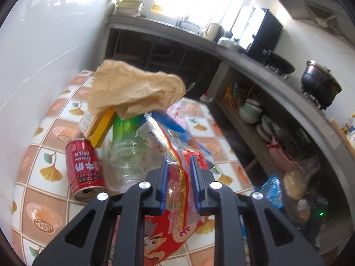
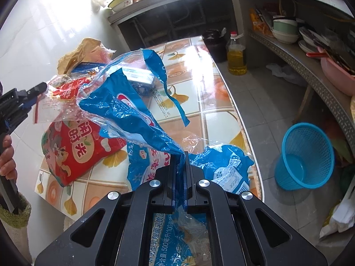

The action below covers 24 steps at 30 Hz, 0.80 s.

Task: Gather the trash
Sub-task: 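Grasp the red snack bag with the left tool while the right tool holds the blue bag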

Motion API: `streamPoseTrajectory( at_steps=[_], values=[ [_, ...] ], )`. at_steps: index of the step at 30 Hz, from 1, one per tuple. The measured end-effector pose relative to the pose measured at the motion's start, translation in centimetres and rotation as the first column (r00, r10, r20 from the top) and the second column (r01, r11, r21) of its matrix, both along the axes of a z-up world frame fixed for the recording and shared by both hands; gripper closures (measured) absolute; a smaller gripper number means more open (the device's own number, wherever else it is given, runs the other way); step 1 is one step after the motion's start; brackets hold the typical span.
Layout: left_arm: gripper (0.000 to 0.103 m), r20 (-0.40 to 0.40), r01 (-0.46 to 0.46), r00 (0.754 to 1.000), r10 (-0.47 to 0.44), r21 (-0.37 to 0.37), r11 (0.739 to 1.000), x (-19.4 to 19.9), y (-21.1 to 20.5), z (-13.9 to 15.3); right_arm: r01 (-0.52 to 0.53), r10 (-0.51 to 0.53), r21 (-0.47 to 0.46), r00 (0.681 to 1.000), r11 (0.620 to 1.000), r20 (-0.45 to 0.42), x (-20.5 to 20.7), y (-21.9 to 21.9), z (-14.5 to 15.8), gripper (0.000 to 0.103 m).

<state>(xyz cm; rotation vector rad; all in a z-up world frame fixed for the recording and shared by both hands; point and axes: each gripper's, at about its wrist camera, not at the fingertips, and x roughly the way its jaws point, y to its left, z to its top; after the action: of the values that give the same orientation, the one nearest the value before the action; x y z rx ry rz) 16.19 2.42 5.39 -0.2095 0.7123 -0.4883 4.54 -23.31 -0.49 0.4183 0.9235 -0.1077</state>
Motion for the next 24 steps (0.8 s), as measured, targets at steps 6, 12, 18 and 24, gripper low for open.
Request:
streamPoseTrajectory(
  at_steps=[6,12,18,24],
  values=[
    [0.093,0.059,0.030,0.998,-0.027,-0.048,0.998,-1.1,0.0,1.3,0.010,-0.010,0.001,1.000,1.000,0.011,-0.4,-0.2,0.6,0.100],
    [0.094,0.104,0.060,0.993,-0.051,-0.084,0.995,-2.6,-0.2,2.7,0.017,-0.017,0.004,0.999,1.000,0.033,-1.3,-0.4,1.3,0.100],
    [0.094,0.160,0.136,0.980,-0.120,-0.092,0.986,-4.1,-2.4,4.7,0.058,-0.059,0.017,0.996,0.998,0.065,-2.6,-1.6,2.0,0.100],
    [0.094,0.170,0.226,0.962,-0.213,-0.061,0.972,-4.5,-6.9,5.9,0.137,-0.140,0.033,0.985,0.990,0.099,-4.9,-4.3,2.5,0.100]
  ],
)
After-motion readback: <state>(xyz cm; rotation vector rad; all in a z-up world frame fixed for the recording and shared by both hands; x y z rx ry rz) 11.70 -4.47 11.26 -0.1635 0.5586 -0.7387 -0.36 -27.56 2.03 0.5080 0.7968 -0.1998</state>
